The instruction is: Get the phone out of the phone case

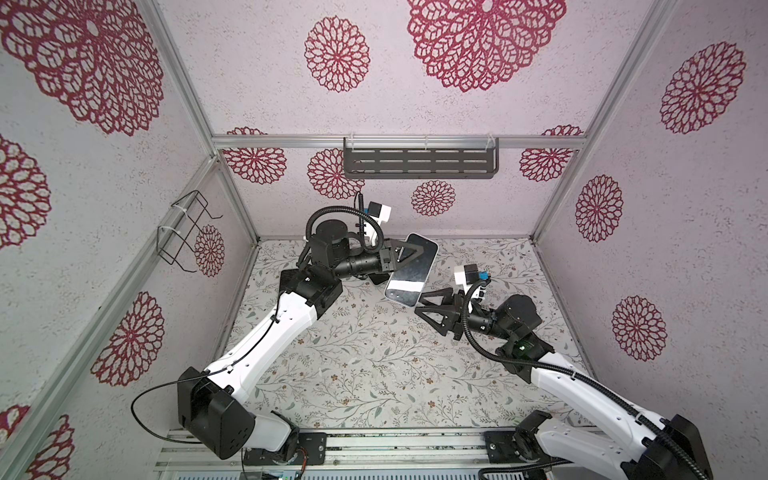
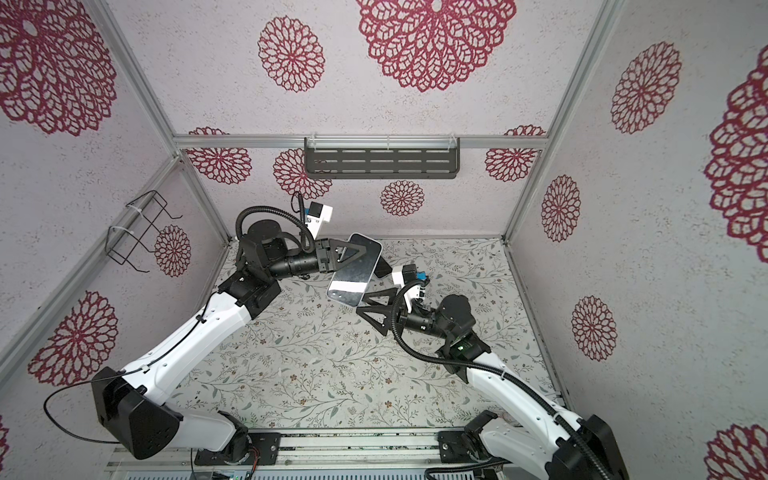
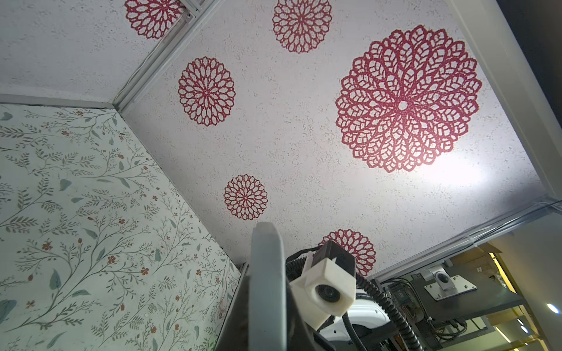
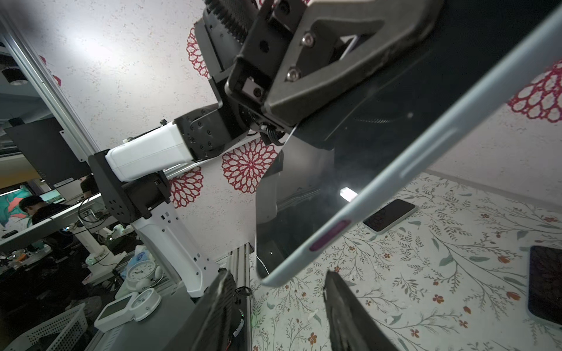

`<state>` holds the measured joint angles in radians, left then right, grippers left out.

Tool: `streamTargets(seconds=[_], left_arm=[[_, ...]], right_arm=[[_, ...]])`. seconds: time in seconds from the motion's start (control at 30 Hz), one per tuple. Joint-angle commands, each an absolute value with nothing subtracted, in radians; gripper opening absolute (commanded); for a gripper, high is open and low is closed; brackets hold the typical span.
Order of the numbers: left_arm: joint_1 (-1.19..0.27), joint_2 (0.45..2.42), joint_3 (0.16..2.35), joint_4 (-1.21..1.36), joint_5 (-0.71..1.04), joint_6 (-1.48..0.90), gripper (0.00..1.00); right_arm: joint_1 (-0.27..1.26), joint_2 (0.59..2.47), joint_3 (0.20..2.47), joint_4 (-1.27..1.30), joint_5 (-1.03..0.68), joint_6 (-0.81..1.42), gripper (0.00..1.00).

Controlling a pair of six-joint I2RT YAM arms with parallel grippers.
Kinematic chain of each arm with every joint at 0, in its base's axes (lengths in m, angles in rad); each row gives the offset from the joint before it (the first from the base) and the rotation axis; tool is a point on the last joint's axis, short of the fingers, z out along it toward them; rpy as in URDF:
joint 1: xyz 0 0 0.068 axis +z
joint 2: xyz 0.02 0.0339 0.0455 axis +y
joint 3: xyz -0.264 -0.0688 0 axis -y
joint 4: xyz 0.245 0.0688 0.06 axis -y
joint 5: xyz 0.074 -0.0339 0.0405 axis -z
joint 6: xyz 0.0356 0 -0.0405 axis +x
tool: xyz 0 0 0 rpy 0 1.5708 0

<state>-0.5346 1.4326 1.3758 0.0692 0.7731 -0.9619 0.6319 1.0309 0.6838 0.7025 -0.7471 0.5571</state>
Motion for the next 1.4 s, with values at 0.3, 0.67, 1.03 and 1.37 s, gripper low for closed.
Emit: streamTargets(seconds=[0.3,0.67,1.03,1.37], left_arm=[[-0.543,1.443,1.415,0.140,0.777,-0.971,0.00],[-0.546,1.442,1.411,0.137,0.789,-0.965,0.00],[-0.552,1.434,1.406,0.122,0.819,-0.937,0.00],[-0.555,1.430,1.411,0.094,0.835,-0.911,0.00]], right_arm=[[0.647,1.061,0.699,0.811,-0.785,0.585,0.40],[0.647,1.076,0.699,0.838,-0.779,0.597,0.32],[0.641,1.089,0.711,0.819,-0.793,0.597,0.24],[0.623,1.083,0.707,0.822,-0.805,0.606,0.23]])
